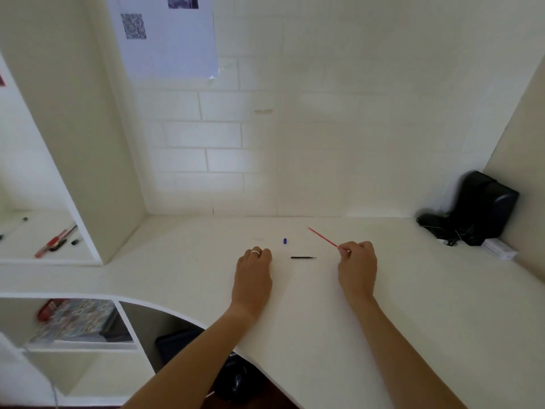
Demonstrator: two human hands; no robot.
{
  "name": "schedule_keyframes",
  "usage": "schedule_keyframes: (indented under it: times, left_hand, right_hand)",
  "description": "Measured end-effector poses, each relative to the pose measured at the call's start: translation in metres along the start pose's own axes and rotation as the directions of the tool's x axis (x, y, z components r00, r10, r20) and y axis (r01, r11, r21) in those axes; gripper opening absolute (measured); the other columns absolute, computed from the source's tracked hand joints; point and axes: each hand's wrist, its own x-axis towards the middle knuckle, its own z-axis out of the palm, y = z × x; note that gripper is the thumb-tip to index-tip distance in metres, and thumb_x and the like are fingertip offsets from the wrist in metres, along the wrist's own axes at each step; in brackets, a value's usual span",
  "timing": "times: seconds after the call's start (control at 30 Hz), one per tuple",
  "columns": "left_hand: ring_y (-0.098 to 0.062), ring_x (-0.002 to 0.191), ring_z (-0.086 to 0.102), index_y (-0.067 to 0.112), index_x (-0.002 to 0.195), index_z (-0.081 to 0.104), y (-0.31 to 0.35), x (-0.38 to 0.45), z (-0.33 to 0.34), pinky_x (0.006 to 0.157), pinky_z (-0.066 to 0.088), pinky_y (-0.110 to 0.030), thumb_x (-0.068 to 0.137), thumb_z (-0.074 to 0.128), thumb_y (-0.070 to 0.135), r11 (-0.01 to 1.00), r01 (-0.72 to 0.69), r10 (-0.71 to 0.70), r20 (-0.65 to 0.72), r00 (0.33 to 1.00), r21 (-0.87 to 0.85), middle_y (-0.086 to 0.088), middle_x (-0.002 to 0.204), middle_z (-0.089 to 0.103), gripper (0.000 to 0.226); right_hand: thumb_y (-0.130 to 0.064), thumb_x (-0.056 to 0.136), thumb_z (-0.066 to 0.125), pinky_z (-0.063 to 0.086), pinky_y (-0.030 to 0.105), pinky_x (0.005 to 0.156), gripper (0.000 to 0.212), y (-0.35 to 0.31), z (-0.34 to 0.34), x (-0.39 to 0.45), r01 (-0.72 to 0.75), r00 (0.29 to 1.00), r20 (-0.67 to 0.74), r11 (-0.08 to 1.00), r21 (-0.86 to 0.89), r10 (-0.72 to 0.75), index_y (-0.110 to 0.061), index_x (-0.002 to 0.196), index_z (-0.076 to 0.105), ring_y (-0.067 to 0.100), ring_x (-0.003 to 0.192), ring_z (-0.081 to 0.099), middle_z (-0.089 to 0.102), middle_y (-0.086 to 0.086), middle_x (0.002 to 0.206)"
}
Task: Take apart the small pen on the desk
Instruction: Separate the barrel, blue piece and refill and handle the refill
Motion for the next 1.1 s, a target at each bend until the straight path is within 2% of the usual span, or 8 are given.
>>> schedule_keyframes:
  times: [0.07, 0.2, 0.37, 0.57, 0.83, 0.93, 1.0, 1.1]
  left_hand:
    - [-0.025, 0.087, 0.051, 0.010, 0.090, 0.059, -0.001, 0.002, 0.001, 0.076, 0.033, -0.028, 0.071, 0.042, -0.016, 1.000, -0.010, 0.010, 0.016, 1.000, 0.002, -0.005, 0.090, 0.057, 0.036]
    - [-0.024, 0.088, 0.051, 0.010, 0.091, 0.060, -0.002, 0.003, 0.003, 0.078, 0.038, -0.030, 0.070, 0.043, -0.016, 1.000, -0.001, 0.001, 0.023, 1.000, -0.006, -0.004, 0.090, 0.058, 0.038]
    - [-0.024, 0.089, 0.052, 0.011, 0.090, 0.059, -0.003, 0.004, 0.004, 0.081, 0.039, -0.030, 0.069, 0.043, -0.016, 1.000, -0.007, 0.007, 0.033, 0.999, 0.000, -0.003, 0.091, 0.058, 0.038]
    - [-0.023, 0.086, 0.051, 0.011, 0.090, 0.059, -0.003, 0.004, 0.004, 0.082, 0.042, -0.032, 0.069, 0.043, -0.018, 1.000, -0.017, 0.017, 0.013, 1.000, -0.021, -0.004, 0.089, 0.058, 0.039]
    - [-0.024, 0.087, 0.051, 0.011, 0.090, 0.059, -0.002, 0.004, 0.004, 0.080, 0.038, -0.030, 0.068, 0.043, -0.018, 1.000, -0.011, 0.011, 0.004, 1.000, -0.021, -0.004, 0.090, 0.058, 0.040]
    - [-0.023, 0.088, 0.051, 0.010, 0.092, 0.060, -0.002, 0.004, 0.004, 0.079, 0.036, -0.028, 0.068, 0.043, -0.018, 1.000, -0.010, 0.010, 0.000, 1.000, -0.019, -0.004, 0.091, 0.058, 0.041]
    - [-0.023, 0.088, 0.051, 0.011, 0.092, 0.060, -0.002, 0.005, 0.004, 0.078, 0.032, -0.027, 0.069, 0.044, -0.018, 1.000, -0.009, 0.008, -0.013, 1.000, -0.013, -0.004, 0.090, 0.057, 0.040]
    - [-0.023, 0.087, 0.051, 0.011, 0.092, 0.059, -0.002, 0.004, 0.002, 0.081, 0.036, -0.027, 0.070, 0.043, -0.017, 1.000, -0.003, 0.002, -0.020, 1.000, -0.023, -0.004, 0.090, 0.056, 0.039]
  right_hand:
    - [-0.003, 0.095, 0.059, 0.044, 0.032, 0.073, 0.015, -0.003, 0.006, 0.008, -0.012, 0.999, 0.040, 1.000, -0.025, 0.013, -0.006, 0.096, 0.075, 0.030, 0.086, 0.061, 0.057, 0.012, 0.100]
    - [-0.005, 0.095, 0.061, 0.053, 0.039, 0.079, 0.014, -0.013, 0.021, 0.022, 0.028, 0.993, 0.113, 0.998, -0.056, -0.022, -0.003, 0.098, 0.074, 0.032, 0.090, 0.063, 0.062, 0.016, 0.102]
    - [-0.006, 0.094, 0.062, 0.049, 0.035, 0.075, 0.012, -0.019, 0.038, 0.031, 0.041, 0.985, 0.174, 0.995, -0.096, -0.024, -0.005, 0.098, 0.073, 0.030, 0.092, 0.064, 0.064, 0.014, 0.100]
    - [-0.008, 0.095, 0.061, 0.049, 0.034, 0.071, 0.009, -0.014, 0.047, 0.027, 0.029, 0.985, 0.171, 0.993, -0.115, -0.009, -0.009, 0.093, 0.069, 0.024, 0.085, 0.062, 0.064, 0.008, 0.098]
    - [-0.011, 0.096, 0.060, 0.050, 0.035, 0.072, 0.011, -0.014, 0.045, 0.024, 0.043, 0.988, 0.155, 0.994, -0.101, -0.027, -0.007, 0.094, 0.069, 0.026, 0.085, 0.059, 0.060, 0.011, 0.100]
    - [-0.013, 0.096, 0.058, 0.051, 0.036, 0.070, 0.013, -0.024, 0.041, 0.017, 0.232, 0.968, 0.129, 0.966, -0.111, -0.217, -0.009, 0.092, 0.070, 0.025, 0.089, 0.059, 0.060, 0.006, 0.096]
    - [-0.015, 0.096, 0.059, 0.053, 0.036, 0.072, 0.014, -0.030, 0.040, 0.010, 0.399, 0.904, 0.215, 0.909, -0.121, -0.368, -0.012, 0.093, 0.073, 0.021, 0.094, 0.057, 0.061, 0.003, 0.096]
    - [-0.018, 0.097, 0.059, 0.047, 0.027, 0.076, 0.017, -0.031, 0.041, 0.000, 0.478, 0.842, 0.350, 0.869, -0.129, -0.410, -0.016, 0.096, 0.076, 0.018, 0.100, 0.055, 0.061, -0.001, 0.102]
